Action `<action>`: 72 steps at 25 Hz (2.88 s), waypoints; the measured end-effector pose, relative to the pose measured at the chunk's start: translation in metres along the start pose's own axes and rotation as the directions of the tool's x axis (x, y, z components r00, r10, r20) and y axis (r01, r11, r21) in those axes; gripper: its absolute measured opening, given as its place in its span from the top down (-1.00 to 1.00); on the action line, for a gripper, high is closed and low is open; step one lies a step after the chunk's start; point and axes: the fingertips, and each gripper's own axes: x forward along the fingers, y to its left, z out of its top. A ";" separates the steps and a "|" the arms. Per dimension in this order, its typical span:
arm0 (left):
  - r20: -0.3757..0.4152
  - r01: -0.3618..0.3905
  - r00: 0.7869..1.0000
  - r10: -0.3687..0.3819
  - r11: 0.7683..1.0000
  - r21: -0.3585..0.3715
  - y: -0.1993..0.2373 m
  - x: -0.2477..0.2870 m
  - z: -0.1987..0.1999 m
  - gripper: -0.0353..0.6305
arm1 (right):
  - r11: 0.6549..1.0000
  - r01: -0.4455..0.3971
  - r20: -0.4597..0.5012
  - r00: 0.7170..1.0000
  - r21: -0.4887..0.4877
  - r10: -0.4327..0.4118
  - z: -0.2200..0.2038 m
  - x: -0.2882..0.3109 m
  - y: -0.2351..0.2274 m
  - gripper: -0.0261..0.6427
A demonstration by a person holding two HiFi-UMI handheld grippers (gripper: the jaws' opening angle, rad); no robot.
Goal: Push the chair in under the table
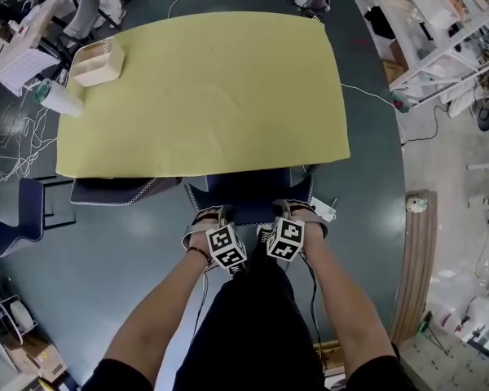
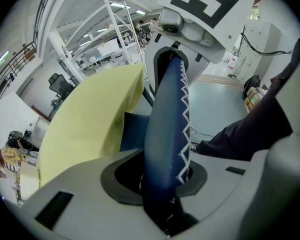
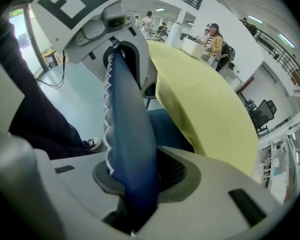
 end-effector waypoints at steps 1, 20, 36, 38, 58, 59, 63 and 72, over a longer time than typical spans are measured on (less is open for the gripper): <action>0.001 0.000 1.000 0.000 1.000 0.000 0.002 0.001 0.001 0.56 | 1.000 -0.002 -0.001 1.000 0.000 0.002 0.000 0.001 -0.002 0.58; -0.013 -0.003 1.000 0.003 1.000 -0.017 0.073 0.023 0.014 0.56 | 0.999 -0.027 0.002 1.000 -0.031 0.027 0.014 0.020 -0.075 0.58; -0.074 0.054 0.996 -0.055 0.998 -0.012 0.065 0.024 0.006 0.47 | 0.993 -0.091 -0.026 0.996 -0.070 0.090 0.013 0.022 -0.064 0.55; -0.079 0.067 0.995 -0.067 0.998 -0.009 0.064 0.022 0.004 0.46 | 0.991 -0.114 -0.038 0.993 -0.070 0.111 0.015 0.022 -0.062 0.54; -0.061 0.082 0.994 -0.092 0.985 -0.155 0.066 -0.036 0.011 0.43 | 0.989 -0.124 -0.083 0.988 0.080 0.131 0.007 -0.045 -0.070 0.51; -0.054 0.078 0.995 -0.089 0.982 -0.172 0.066 -0.040 0.010 0.44 | 0.987 -0.125 -0.077 0.988 0.096 0.133 0.008 -0.049 -0.070 0.51; -0.027 0.074 0.996 -0.082 0.975 -0.210 0.070 -0.057 0.012 0.44 | 0.979 -0.114 -0.031 0.992 0.171 0.121 0.016 -0.069 -0.075 0.52; 0.094 0.031 0.996 -0.002 0.949 -0.314 0.108 -0.108 0.047 0.44 | 0.952 -0.053 0.087 0.996 0.302 0.027 0.052 -0.130 -0.112 0.65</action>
